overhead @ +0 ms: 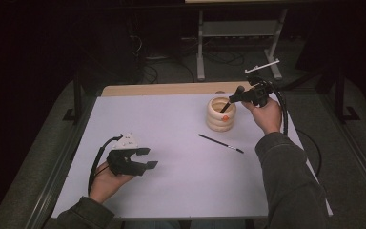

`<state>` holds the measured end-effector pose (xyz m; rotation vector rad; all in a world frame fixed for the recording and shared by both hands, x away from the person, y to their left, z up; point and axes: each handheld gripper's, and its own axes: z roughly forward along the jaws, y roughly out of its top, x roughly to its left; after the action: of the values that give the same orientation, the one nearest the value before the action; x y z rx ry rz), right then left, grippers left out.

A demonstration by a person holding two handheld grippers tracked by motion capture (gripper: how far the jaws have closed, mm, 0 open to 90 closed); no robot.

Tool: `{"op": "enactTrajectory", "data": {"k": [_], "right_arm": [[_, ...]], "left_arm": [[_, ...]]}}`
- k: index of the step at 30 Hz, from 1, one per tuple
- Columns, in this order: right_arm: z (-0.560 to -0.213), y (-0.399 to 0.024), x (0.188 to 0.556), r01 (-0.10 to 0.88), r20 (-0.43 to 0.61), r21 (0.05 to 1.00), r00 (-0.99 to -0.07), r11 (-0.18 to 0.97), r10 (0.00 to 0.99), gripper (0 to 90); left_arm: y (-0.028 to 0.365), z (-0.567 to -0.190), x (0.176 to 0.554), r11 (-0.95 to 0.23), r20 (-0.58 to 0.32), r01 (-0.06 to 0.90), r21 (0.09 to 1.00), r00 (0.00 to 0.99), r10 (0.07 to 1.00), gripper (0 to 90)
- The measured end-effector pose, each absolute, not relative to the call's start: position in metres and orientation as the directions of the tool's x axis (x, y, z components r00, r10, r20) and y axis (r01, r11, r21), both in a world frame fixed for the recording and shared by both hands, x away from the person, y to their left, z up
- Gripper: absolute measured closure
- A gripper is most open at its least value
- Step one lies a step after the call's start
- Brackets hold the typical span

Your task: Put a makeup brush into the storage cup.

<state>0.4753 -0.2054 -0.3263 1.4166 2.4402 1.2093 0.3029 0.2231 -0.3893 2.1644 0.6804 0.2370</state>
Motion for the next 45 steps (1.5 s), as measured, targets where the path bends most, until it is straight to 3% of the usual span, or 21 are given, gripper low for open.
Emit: {"op": "enactTrajectory", "data": {"k": [10,15,17,30,45], "right_arm": [[-0.333,-0.207,0.472,0.701,0.311,0.668,-0.569,0.251,0.761,75.8],[-0.336,-0.209,0.470,0.700,0.312,0.671,-0.566,0.244,0.763,71.0],[-0.337,-0.214,0.467,0.705,0.325,0.672,-0.555,0.226,0.765,62.9],[-0.338,-0.232,0.448,0.682,0.320,0.695,-0.575,0.225,0.753,55.4],[-0.346,-0.226,0.425,0.659,0.294,0.697,-0.620,0.281,0.727,47.0]], "left_arm": [[0.224,-0.389,0.303,-0.504,-0.066,0.393,0.769,0.833,0.549,39.9],[0.224,-0.390,0.303,-0.504,-0.067,0.395,0.768,0.832,0.551,40.1],[0.223,-0.391,0.303,-0.506,-0.066,0.395,0.767,0.832,0.550,40.0],[0.226,-0.391,0.305,-0.506,-0.063,0.396,0.766,0.831,0.553,39.2],[0.231,-0.392,0.307,-0.498,-0.063,0.409,0.765,0.816,0.574,37.5]]}}
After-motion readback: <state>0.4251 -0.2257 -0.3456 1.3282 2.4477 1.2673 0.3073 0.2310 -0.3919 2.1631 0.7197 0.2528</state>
